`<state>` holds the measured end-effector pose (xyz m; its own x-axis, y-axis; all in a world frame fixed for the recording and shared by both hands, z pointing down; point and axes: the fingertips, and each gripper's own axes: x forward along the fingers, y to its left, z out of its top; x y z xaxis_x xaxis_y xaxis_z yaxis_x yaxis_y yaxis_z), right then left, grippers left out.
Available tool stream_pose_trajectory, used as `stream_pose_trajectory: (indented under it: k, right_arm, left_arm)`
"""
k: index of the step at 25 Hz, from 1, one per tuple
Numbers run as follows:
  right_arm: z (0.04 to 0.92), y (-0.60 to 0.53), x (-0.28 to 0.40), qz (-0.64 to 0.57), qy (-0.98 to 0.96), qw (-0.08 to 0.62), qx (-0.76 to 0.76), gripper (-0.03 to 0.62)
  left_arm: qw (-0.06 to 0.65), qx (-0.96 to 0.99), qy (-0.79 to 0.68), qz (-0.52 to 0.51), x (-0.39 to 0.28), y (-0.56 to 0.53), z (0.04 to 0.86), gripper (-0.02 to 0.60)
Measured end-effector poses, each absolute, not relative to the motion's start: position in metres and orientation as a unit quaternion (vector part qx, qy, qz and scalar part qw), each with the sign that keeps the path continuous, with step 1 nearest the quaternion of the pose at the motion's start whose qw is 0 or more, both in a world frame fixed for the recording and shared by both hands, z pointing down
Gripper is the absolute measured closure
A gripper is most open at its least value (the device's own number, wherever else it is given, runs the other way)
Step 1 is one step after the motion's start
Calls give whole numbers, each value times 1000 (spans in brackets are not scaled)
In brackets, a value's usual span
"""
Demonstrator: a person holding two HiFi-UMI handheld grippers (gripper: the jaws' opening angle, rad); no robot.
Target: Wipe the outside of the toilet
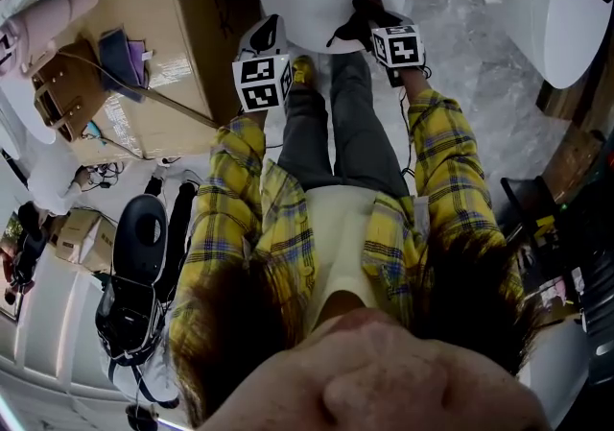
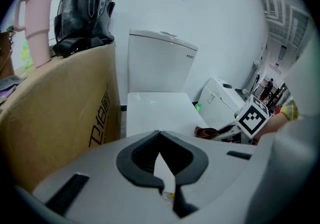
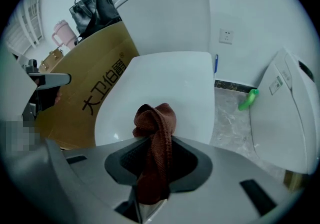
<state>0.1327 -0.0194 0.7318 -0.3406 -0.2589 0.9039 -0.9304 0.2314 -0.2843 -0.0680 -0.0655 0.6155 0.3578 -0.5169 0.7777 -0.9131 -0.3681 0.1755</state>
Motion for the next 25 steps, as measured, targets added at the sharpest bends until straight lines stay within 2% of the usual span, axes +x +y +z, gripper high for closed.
stream_pose_trajectory:
  k: [17, 25]
  right_arm:
    - [721, -25, 199, 427, -632, 395, 511, 473]
    - [687, -28, 209, 416, -621, 373, 550, 471]
  left_arm:
    - [296, 770, -466, 320, -72, -69, 603, 575]
    - [293, 775, -463, 314, -81, -68, 586, 575]
